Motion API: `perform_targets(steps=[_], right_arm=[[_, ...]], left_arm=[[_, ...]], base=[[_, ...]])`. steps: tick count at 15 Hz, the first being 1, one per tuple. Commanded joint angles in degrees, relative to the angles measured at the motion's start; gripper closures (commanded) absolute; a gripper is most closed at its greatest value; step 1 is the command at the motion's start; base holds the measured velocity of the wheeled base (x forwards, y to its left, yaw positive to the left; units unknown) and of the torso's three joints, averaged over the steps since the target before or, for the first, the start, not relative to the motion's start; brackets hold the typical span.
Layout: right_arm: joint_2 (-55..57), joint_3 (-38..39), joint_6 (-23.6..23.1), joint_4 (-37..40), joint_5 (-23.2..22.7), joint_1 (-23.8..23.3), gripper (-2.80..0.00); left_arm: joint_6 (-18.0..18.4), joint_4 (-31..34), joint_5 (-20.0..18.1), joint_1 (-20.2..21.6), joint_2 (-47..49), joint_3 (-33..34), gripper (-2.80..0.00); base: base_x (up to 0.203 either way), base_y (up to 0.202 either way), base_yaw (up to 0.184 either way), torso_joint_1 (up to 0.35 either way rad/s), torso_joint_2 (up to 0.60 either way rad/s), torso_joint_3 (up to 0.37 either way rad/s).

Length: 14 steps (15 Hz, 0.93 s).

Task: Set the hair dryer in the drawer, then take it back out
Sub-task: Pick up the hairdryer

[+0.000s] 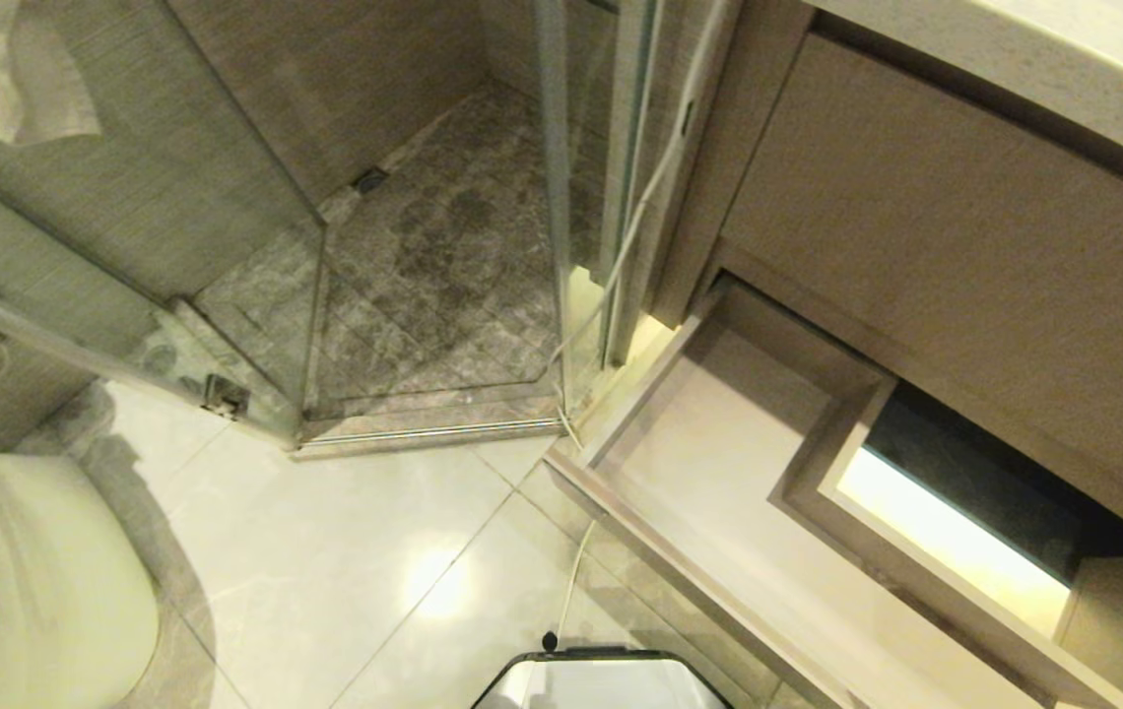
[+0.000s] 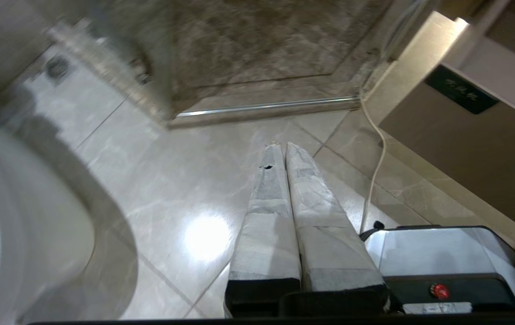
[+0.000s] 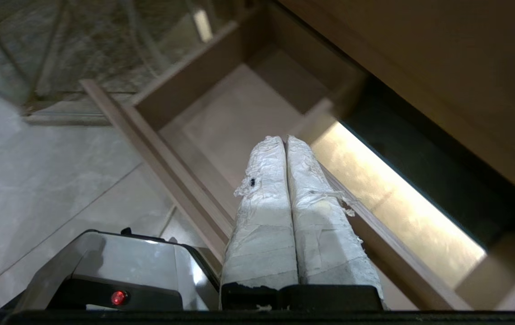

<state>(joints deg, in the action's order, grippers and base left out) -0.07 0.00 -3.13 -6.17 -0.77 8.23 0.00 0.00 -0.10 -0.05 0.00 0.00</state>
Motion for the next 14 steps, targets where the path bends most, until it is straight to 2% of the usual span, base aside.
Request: perform_targets(steps=[1,6,14], right_arm=[[-2.22,2.29,-0.03,-0.07,-0.02,0.03,0.0],[-2.22,2.29,0.23,-0.07,-0.02,-0.04,0.0],[-2.22,2.29,0.58,-0.16,-0.02,0.03,0.0]], left_arm=[[0.0,0.0,0.01,-0.03,0.0,0.09,0.0],[0.0,0.0,0.01,-0.03,0.0,0.09,0.0],[0.0,0.0,0.01,-0.03,0.0,0.09,0.0]], base=[[0.001,-0.01,0.167,0.273,-0.5,-0.23],[0.001,-0.009,0.138,0.231,-0.42,-0.199],[0.0,0.0,0.0,0.014,-0.02,-0.01]])
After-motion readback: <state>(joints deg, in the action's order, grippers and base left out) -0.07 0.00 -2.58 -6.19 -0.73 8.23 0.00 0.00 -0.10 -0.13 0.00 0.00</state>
